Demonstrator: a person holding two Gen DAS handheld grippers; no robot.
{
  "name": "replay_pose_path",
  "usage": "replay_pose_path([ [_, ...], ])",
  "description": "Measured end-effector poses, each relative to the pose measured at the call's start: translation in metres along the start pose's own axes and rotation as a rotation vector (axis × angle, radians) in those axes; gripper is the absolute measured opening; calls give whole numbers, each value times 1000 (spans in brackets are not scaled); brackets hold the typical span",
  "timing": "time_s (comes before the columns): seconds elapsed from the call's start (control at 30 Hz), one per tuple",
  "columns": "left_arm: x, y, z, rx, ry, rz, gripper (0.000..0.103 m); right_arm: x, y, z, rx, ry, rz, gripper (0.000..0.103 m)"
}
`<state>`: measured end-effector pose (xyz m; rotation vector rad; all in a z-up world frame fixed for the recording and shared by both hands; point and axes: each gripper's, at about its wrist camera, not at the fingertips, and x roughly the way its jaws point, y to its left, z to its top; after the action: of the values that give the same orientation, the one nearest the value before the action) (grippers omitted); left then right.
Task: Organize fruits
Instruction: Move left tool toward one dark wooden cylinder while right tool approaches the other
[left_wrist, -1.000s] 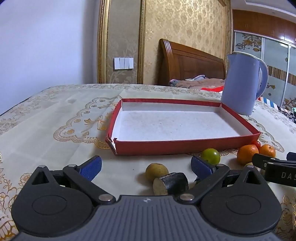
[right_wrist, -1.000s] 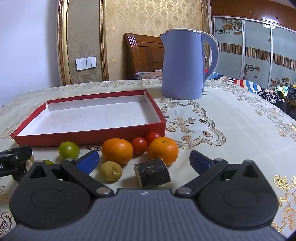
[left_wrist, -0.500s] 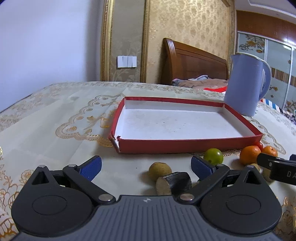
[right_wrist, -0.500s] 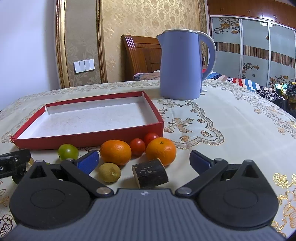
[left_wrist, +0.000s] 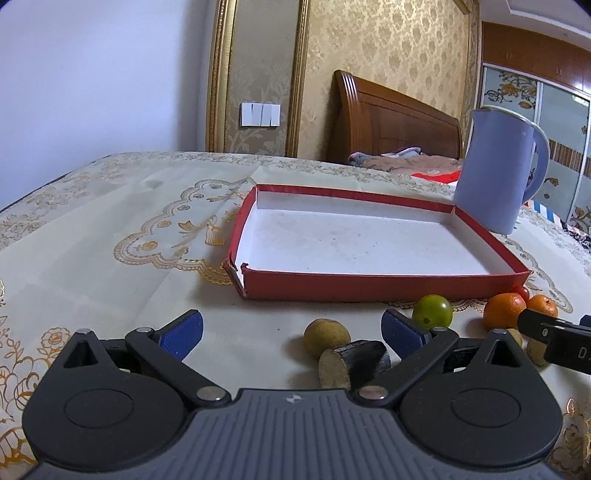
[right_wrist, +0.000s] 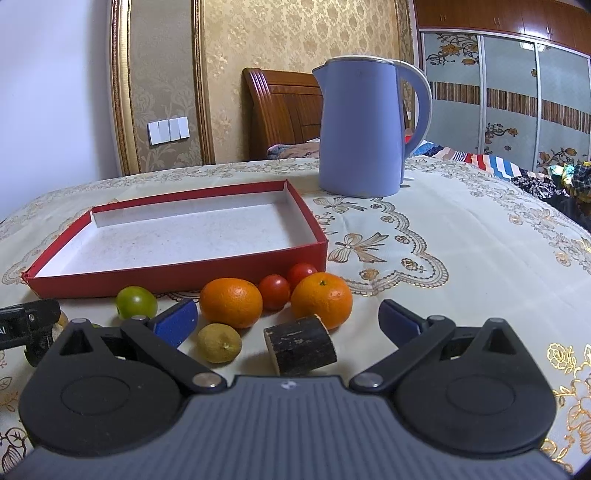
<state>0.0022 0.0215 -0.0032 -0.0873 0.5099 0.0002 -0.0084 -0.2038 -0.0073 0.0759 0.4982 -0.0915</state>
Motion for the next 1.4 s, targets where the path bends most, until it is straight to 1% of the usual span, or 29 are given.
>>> replay_pose_path([
  [0.2, 0, 2, 0, -17, 3, 2, 103, 2, -5, 0, 29, 5, 11, 103],
  [0.33, -4, 12, 0, -82, -11, 4, 103, 1, -7, -1, 47, -1, 15, 103],
  [0.43, -8, 18, 0, -101, -12, -10, 103, 0, -8, -1, 52, -7, 21, 103],
  [0.57, -17, 16, -3, -60, -5, -13, 103, 2, -8, 0, 54, -1, 25, 103],
  [0.73, -23, 6, -8, -12, 17, -49, 103, 2, -9, -1, 58, 2, 23, 103],
  [0.8, -22, -1, -10, 17, 23, -47, 103, 2, -9, 0, 59, 5, 23, 103],
  [0.9, -21, -9, -13, 55, 44, -20, 103, 2, -10, -1, 61, 5, 22, 103],
  [1.0, -17, -11, -14, 39, 72, -31, 103, 2, -10, -1, 63, 6, 23, 103],
  [1.13, -8, -14, -13, 29, 114, 24, 103, 3, -12, -1, 71, 9, 24, 103],
  [1.4, 1, -13, -7, 8, 166, 4, 103, 4, -12, -1, 70, 17, 21, 103],
])
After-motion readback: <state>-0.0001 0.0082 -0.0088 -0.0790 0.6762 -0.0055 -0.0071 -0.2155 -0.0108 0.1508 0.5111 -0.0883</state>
